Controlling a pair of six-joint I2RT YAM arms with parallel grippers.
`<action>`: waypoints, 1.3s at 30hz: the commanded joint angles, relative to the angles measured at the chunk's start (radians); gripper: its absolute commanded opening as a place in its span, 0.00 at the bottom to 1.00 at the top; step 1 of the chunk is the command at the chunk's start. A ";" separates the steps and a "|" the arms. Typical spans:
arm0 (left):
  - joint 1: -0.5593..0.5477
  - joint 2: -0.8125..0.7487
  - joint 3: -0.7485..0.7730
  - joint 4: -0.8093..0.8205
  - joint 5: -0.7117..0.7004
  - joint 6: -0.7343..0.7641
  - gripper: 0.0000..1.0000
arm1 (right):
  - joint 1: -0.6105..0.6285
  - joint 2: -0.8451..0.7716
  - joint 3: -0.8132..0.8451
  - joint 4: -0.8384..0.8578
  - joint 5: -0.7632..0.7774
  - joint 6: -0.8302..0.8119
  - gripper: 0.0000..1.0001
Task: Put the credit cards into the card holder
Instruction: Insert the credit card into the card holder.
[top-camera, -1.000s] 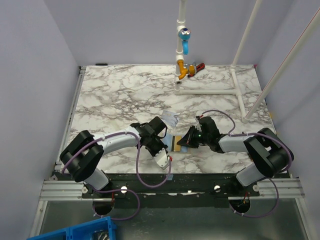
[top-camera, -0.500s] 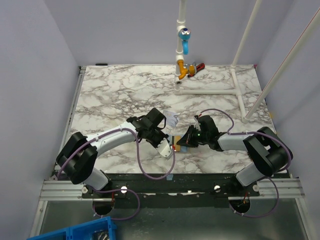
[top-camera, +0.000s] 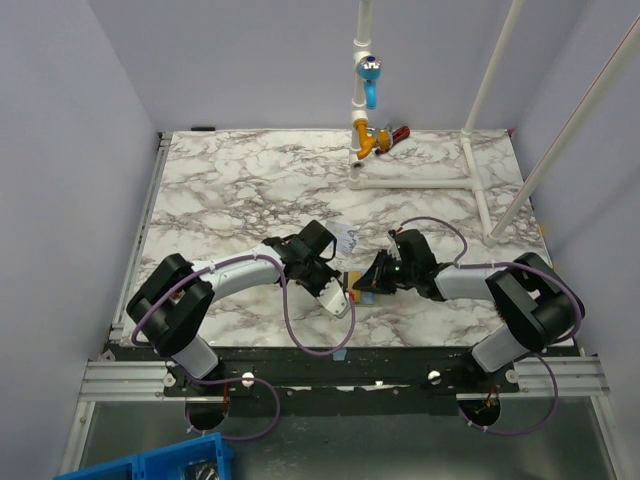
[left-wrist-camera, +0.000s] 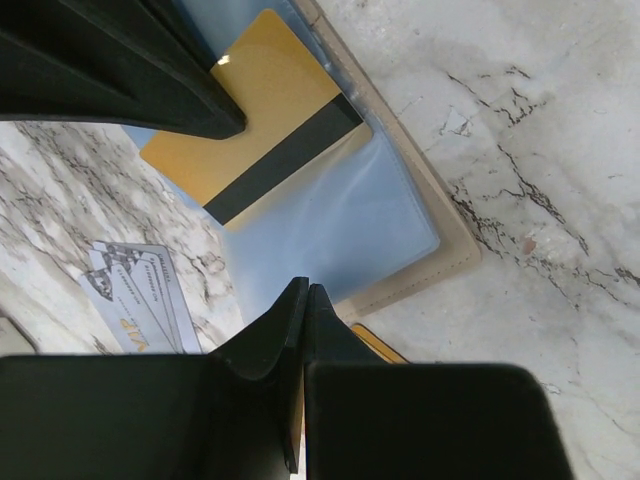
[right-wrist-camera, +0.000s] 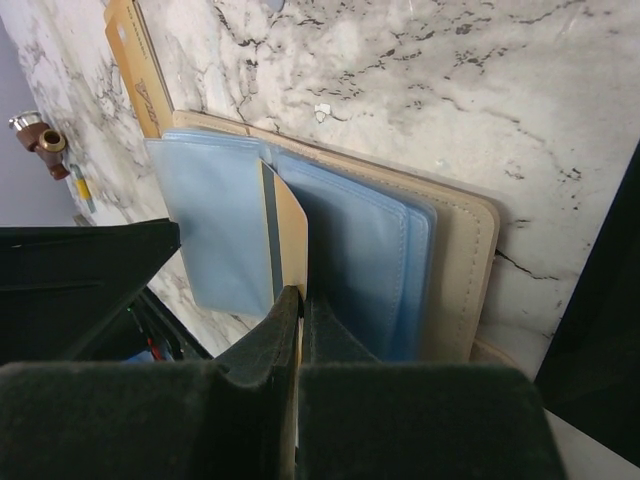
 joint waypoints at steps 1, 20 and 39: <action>-0.004 0.018 -0.043 0.003 -0.017 0.031 0.00 | 0.003 0.051 0.004 -0.098 0.020 -0.039 0.01; -0.005 0.005 -0.136 0.067 -0.048 0.072 0.00 | 0.004 0.097 0.037 -0.082 -0.108 -0.107 0.01; -0.010 -0.006 -0.161 0.073 -0.075 0.096 0.00 | 0.027 0.140 0.070 -0.071 -0.085 -0.087 0.01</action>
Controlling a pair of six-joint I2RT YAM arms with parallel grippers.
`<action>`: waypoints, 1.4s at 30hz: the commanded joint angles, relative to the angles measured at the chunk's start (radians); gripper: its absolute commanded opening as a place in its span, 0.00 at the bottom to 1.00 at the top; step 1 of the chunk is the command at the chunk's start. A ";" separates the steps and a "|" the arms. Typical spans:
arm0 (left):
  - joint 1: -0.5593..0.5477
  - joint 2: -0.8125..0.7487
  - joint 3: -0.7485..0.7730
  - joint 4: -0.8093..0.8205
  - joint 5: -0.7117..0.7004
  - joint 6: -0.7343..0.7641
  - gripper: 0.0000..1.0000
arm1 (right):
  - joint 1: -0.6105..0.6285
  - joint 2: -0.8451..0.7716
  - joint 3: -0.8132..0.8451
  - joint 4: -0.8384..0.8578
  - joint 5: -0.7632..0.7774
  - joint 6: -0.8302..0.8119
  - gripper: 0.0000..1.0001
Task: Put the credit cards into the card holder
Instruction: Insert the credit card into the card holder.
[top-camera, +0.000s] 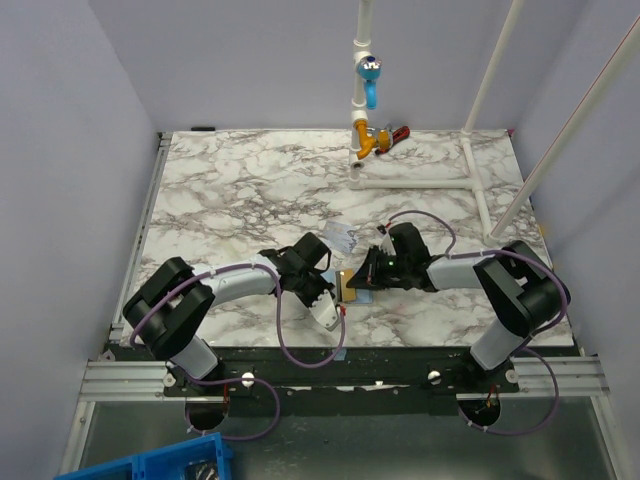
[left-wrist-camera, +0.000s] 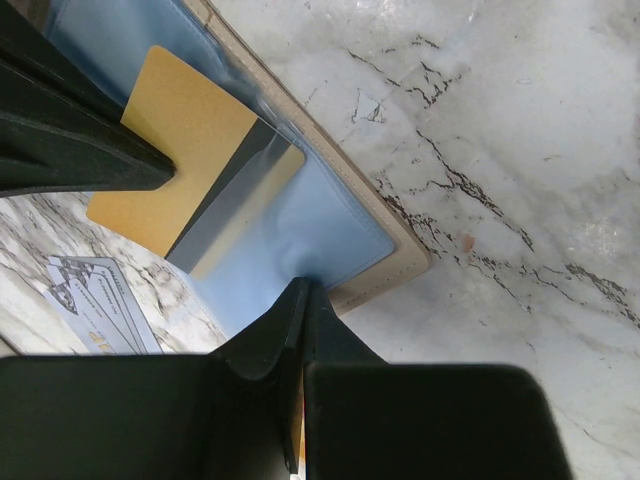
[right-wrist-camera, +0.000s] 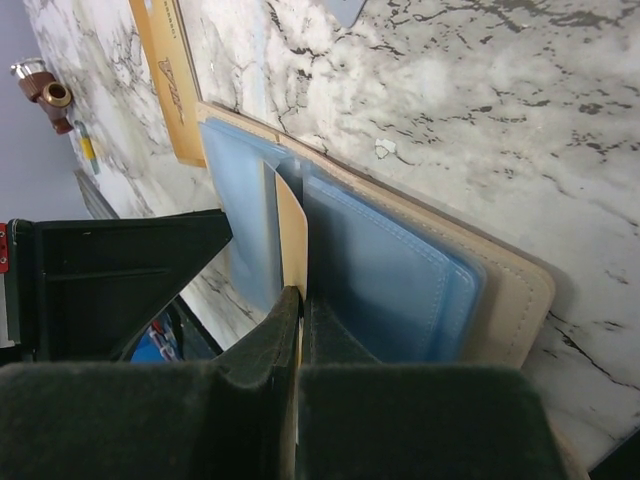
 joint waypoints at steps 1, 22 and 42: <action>-0.004 0.008 -0.027 -0.020 -0.026 0.008 0.00 | 0.039 0.035 -0.016 -0.081 0.071 -0.003 0.01; -0.017 -0.079 -0.075 -0.025 -0.015 -0.029 0.06 | 0.157 -0.008 0.052 -0.275 0.378 0.016 0.32; -0.010 -0.098 -0.070 -0.013 -0.022 -0.041 0.00 | 0.161 -0.135 0.130 -0.525 0.411 -0.064 0.60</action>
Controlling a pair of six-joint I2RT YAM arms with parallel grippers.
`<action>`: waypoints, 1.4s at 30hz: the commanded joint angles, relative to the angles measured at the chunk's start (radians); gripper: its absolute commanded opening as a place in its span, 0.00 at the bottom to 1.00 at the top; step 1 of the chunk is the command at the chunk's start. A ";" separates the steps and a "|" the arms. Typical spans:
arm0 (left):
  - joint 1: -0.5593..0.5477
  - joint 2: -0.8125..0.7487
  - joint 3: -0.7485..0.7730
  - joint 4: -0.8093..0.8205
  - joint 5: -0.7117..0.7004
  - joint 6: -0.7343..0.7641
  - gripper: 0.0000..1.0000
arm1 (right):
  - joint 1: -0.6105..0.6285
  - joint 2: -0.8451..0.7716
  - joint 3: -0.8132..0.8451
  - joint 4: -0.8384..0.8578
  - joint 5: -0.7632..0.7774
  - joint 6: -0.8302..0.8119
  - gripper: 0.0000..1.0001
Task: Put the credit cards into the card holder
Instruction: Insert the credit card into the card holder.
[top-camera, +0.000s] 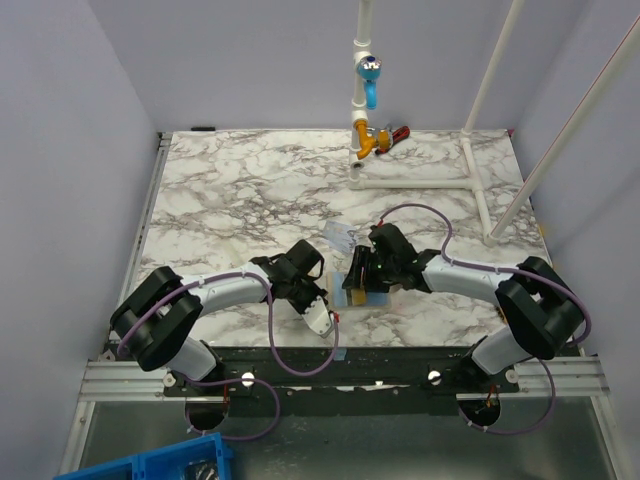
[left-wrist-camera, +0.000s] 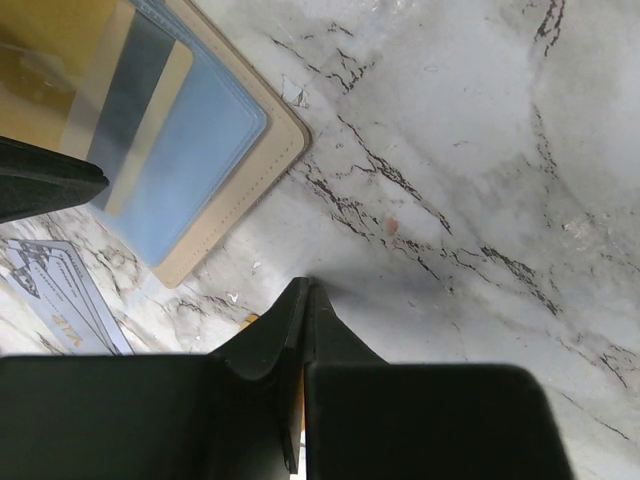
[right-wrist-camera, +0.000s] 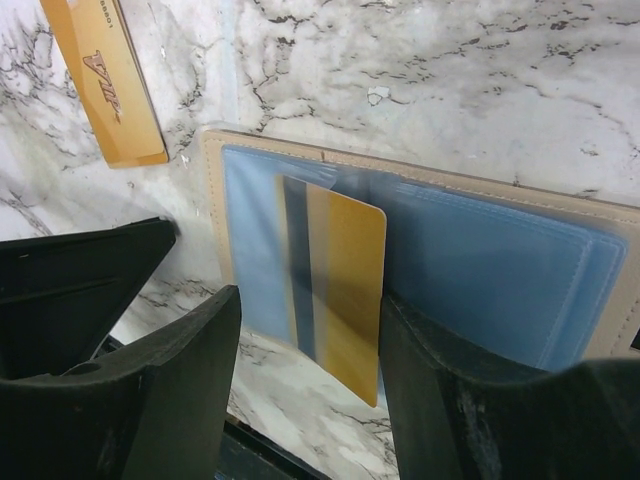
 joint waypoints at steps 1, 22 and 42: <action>0.002 -0.017 0.029 -0.010 0.008 -0.034 0.00 | -0.004 0.000 0.005 -0.139 0.013 -0.031 0.60; -0.062 -0.025 -0.014 0.105 0.092 0.042 0.00 | -0.020 0.026 -0.076 0.083 -0.194 0.078 0.60; -0.080 -0.001 -0.160 0.076 -0.027 0.262 0.00 | -0.064 0.067 0.039 -0.088 -0.234 -0.018 0.62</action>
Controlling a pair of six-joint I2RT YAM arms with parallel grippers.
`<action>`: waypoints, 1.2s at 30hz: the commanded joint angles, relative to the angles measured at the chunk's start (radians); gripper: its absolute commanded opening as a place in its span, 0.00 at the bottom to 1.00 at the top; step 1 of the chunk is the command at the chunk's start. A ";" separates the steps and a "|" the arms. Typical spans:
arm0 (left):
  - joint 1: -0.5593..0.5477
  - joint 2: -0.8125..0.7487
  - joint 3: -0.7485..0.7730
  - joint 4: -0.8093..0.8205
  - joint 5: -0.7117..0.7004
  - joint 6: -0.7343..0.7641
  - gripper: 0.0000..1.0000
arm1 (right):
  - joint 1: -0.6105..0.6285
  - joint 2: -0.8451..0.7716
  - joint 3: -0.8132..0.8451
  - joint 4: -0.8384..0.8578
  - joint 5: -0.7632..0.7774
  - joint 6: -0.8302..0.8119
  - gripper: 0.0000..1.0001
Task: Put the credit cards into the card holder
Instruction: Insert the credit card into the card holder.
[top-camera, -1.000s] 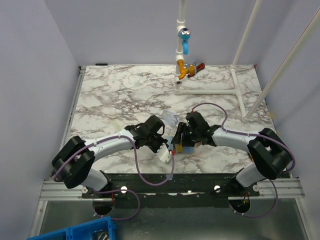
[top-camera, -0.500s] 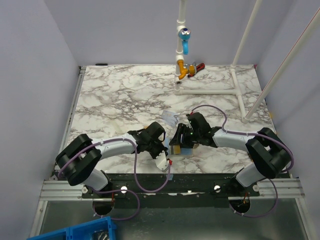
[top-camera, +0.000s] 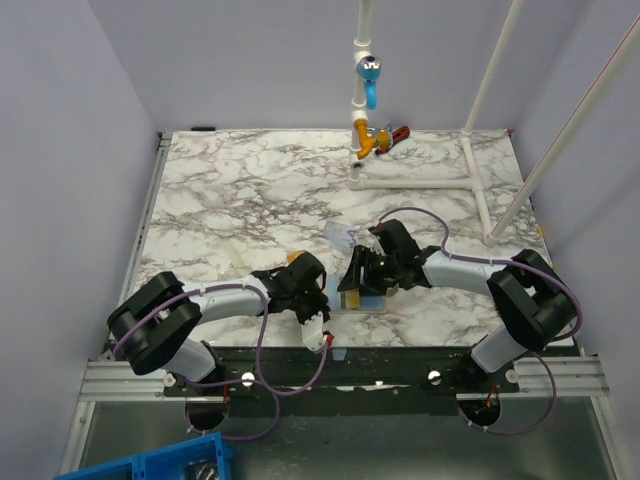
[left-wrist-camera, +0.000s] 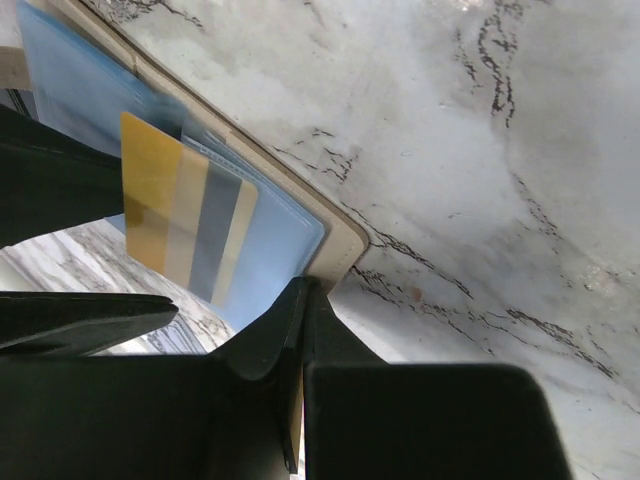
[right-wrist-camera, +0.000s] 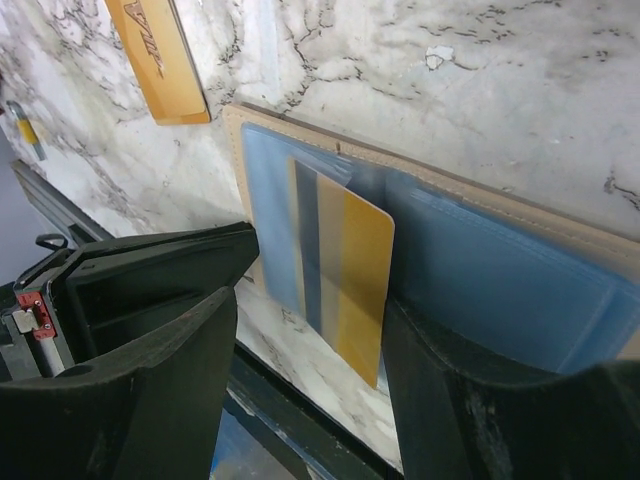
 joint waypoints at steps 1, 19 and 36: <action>-0.008 0.016 -0.071 -0.080 -0.060 0.058 0.00 | -0.006 0.024 0.068 -0.208 0.052 -0.077 0.63; -0.013 0.037 -0.041 -0.072 -0.072 -0.009 0.00 | 0.005 -0.005 0.074 -0.202 0.072 -0.065 0.55; -0.013 0.019 -0.052 -0.035 -0.061 -0.021 0.00 | 0.098 0.072 0.182 -0.200 0.082 -0.072 0.52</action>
